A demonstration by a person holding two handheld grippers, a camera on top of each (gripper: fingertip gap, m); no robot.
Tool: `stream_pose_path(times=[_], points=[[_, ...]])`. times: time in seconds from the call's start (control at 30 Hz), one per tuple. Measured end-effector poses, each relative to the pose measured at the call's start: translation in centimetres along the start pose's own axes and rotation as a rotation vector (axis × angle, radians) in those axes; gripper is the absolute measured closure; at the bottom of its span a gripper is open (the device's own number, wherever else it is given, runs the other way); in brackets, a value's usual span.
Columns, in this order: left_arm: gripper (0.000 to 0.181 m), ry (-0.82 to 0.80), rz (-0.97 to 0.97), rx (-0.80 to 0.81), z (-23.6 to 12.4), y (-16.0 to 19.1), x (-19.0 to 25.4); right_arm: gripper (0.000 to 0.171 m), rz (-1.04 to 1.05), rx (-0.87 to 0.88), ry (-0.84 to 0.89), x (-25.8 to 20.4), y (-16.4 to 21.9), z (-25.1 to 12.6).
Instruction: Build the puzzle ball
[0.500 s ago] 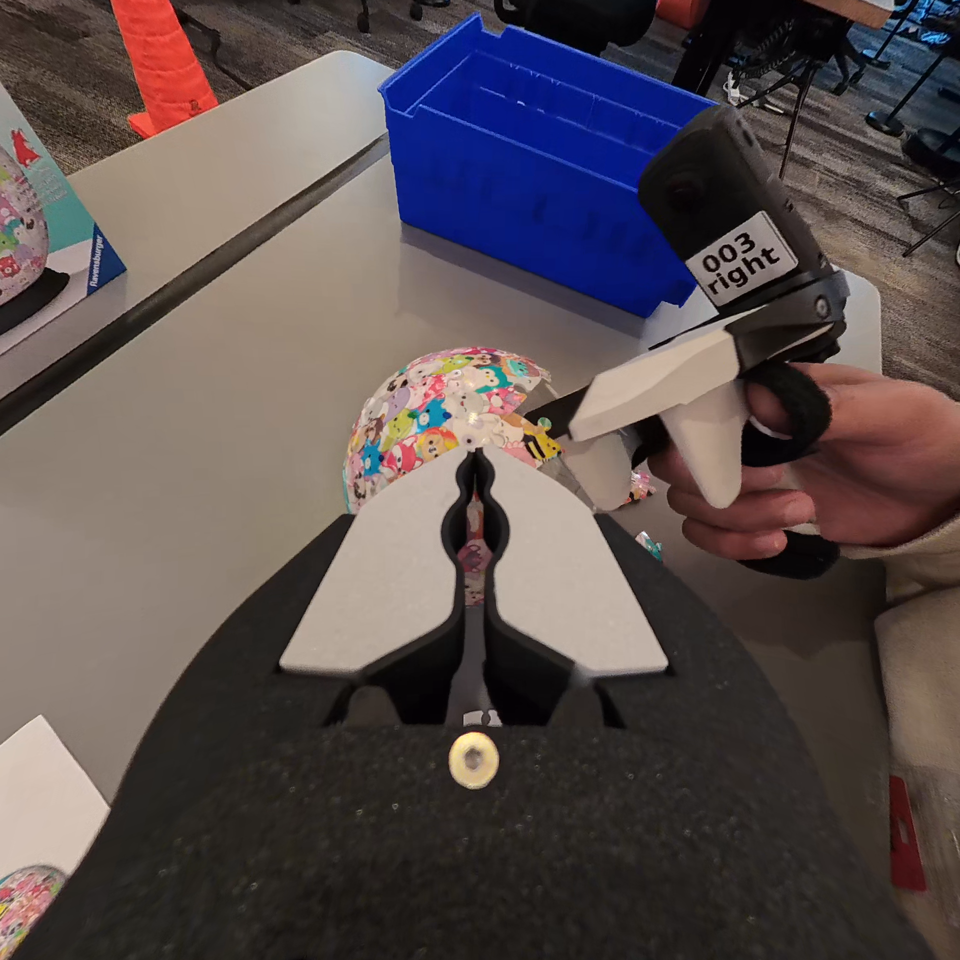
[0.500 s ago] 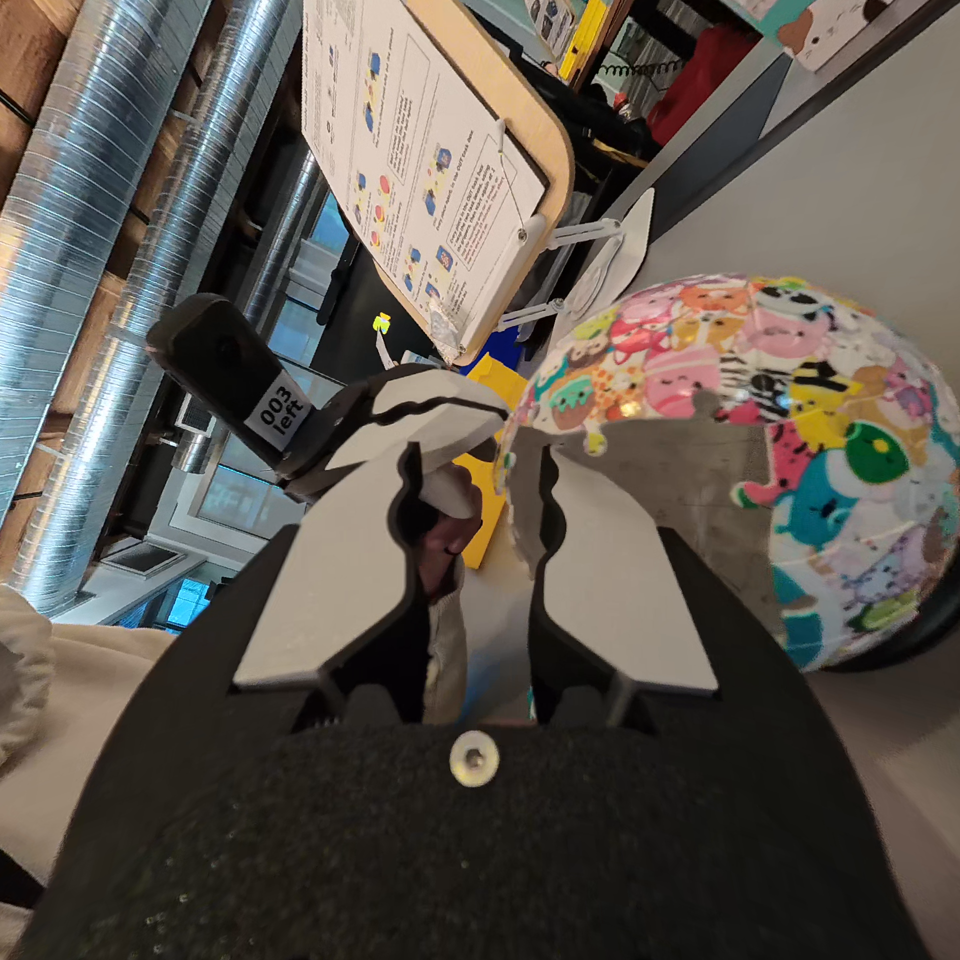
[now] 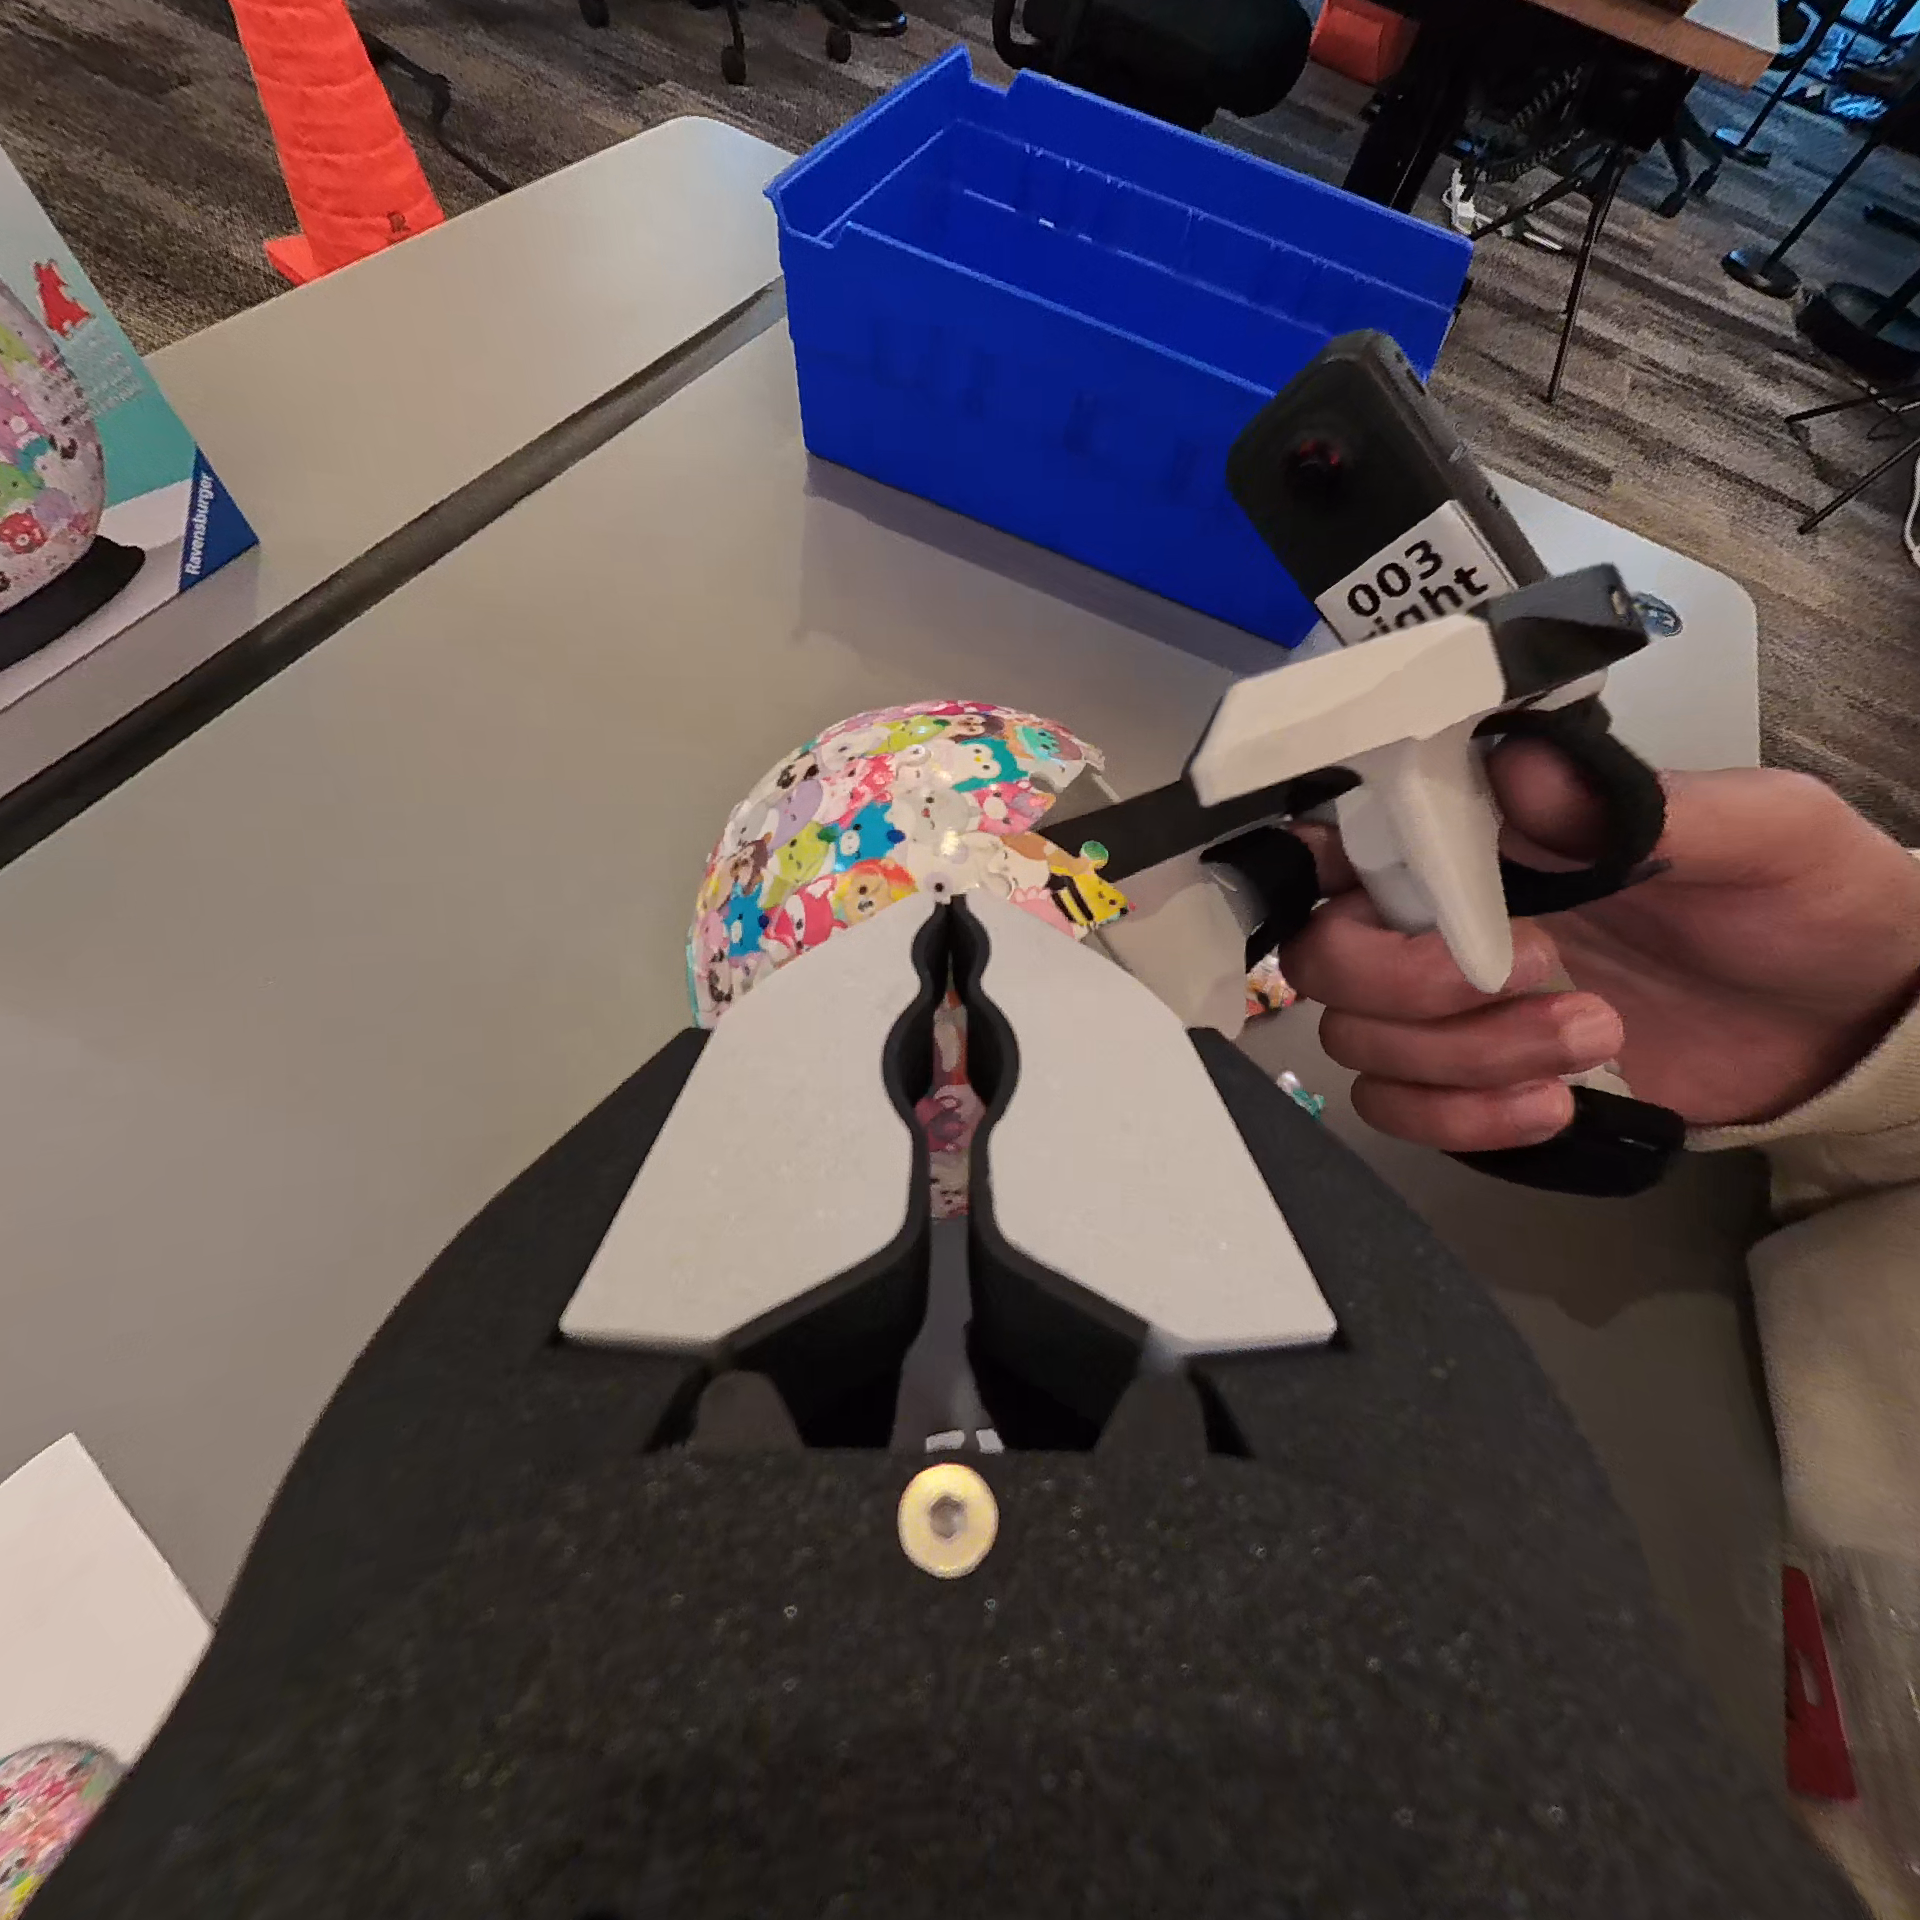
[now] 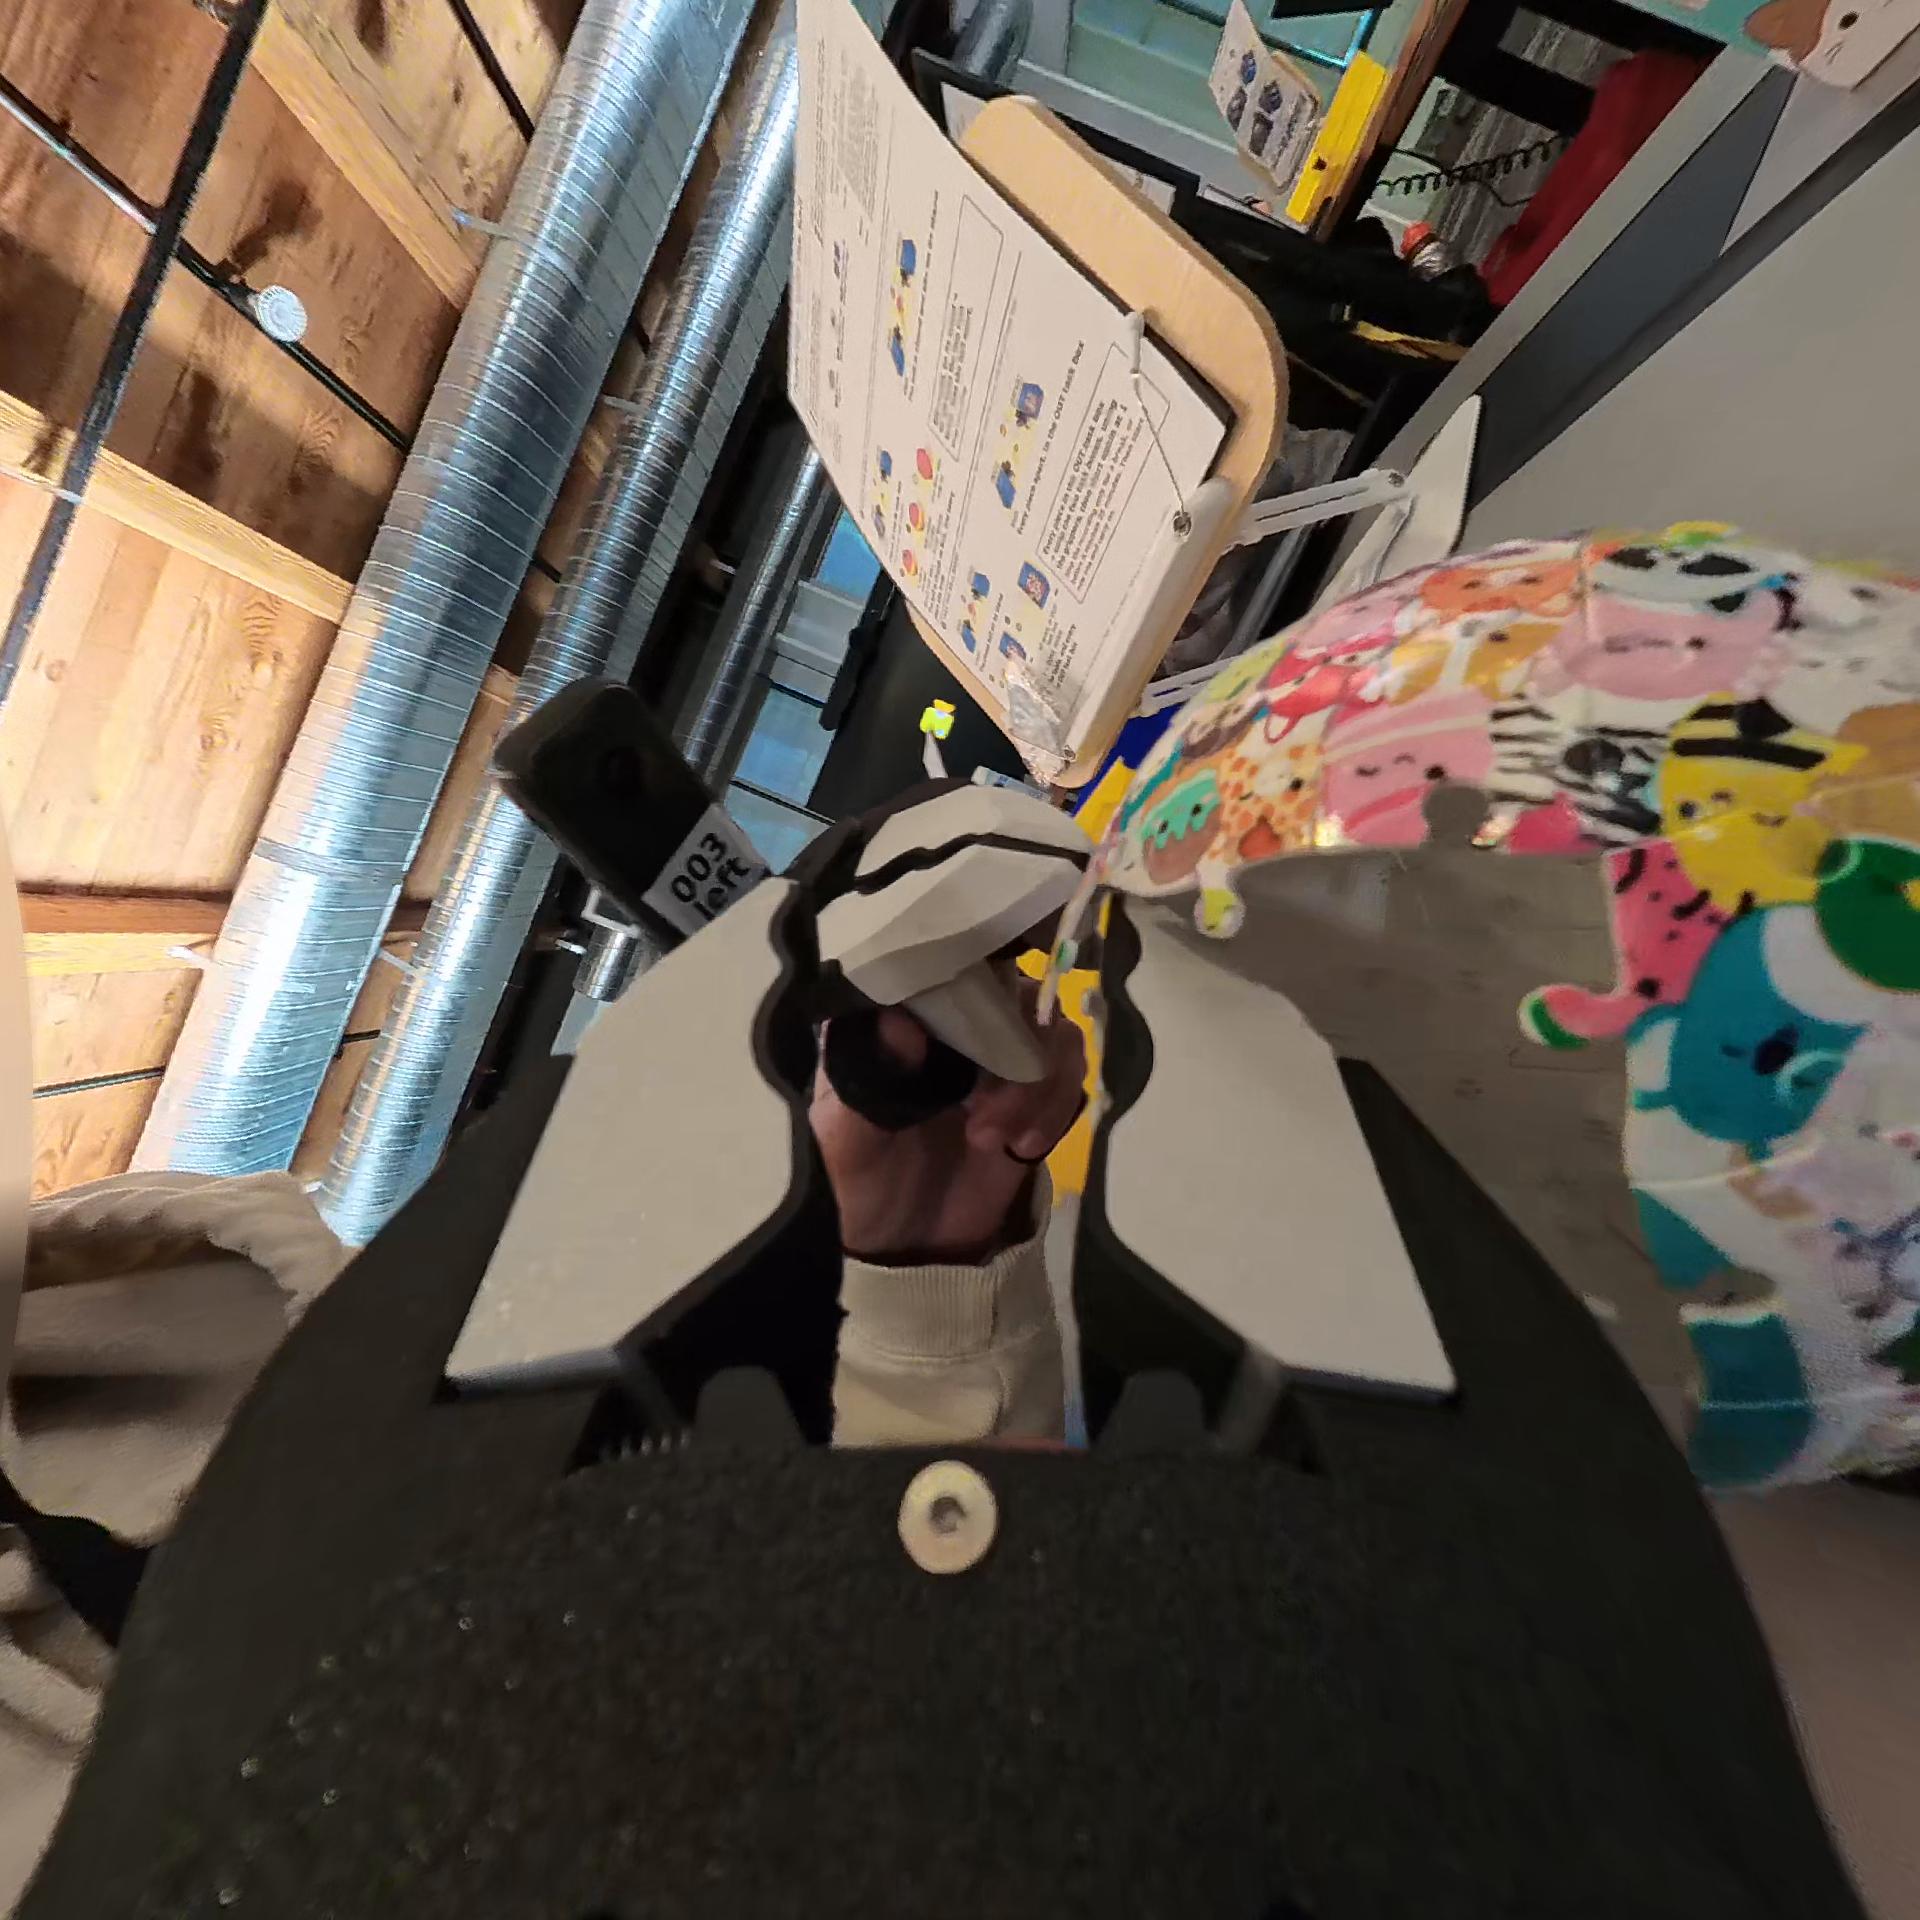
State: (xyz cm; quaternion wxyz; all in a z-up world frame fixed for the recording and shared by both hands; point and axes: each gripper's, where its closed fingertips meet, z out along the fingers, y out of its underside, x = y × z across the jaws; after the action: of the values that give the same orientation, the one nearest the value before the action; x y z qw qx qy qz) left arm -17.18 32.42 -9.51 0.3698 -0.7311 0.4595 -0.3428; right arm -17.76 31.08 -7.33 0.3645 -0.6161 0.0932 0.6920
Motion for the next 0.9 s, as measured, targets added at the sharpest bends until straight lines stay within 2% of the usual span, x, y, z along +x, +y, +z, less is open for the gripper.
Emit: stream_pose_path(times=[0.17,0.5,0.57,0.67,0.9], points=[[0.181,-0.002,0.005,0.003,0.0,0.0,0.1,0.108,-0.005,0.003,0.033,0.3,-0.2,0.3],[0.181,0.003,-0.007,0.020,-0.1,0.1,0.0,0.107,0.060,0.003,-0.052,-0.7,-0.3,0.8],[0.181,0.003,-0.014,0.017,-0.2,0.2,0.0,0.110,0.059,0.005,-0.043,-0.5,-0.3,0.7],[0.181,0.007,-0.031,0.035,-0.5,0.0,-0.1,0.106,0.028,0.007,0.001,-0.2,-0.4,0.7],[0.181,0.013,-0.031,0.017,-0.2,0.4,0.0,0.103,0.037,0.008,-0.018,-0.6,-0.5,1.0]])
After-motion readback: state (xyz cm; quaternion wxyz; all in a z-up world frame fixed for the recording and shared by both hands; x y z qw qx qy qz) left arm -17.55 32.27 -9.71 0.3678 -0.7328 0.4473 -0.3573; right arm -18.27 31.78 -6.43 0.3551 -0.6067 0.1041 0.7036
